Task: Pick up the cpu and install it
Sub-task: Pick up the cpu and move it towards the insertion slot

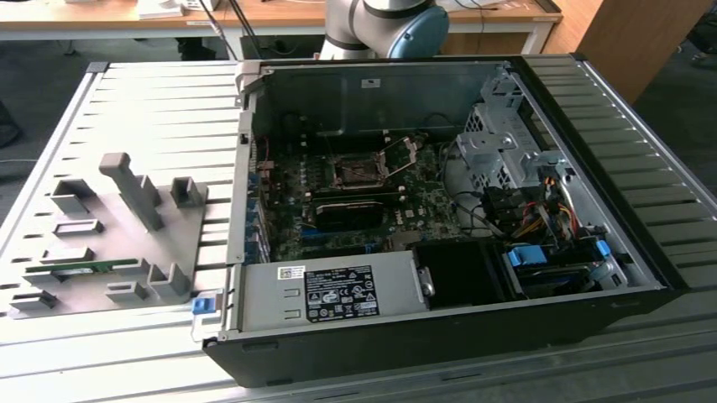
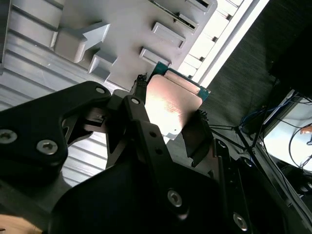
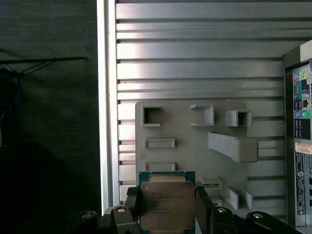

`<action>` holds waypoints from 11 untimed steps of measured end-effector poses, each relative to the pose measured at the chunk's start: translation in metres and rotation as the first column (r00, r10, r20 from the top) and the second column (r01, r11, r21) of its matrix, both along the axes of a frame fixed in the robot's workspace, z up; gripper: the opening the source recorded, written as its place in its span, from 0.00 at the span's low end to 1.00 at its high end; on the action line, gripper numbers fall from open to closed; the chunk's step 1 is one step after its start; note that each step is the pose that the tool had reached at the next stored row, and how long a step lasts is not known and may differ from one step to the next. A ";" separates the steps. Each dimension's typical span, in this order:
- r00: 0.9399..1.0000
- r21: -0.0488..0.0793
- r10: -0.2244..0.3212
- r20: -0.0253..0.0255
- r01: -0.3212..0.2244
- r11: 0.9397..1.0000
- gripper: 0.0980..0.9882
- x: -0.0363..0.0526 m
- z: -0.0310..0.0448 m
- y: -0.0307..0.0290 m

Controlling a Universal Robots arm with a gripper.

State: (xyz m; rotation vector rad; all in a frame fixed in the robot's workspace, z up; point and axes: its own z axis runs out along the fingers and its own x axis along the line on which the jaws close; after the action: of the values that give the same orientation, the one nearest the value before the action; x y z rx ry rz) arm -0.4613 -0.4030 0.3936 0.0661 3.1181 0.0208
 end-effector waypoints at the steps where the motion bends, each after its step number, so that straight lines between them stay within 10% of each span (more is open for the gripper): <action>1: 1.000 0.000 0.000 0.000 0.000 1.000 0.50 0.0000 0.0015 0.0000; 11: 1.000 0.000 0.000 0.000 0.000 1.000 0.50 0.0000 0.0170 0.0000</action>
State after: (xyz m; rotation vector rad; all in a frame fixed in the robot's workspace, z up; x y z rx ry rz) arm -0.4612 -0.4029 0.4106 0.0660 3.1181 0.0208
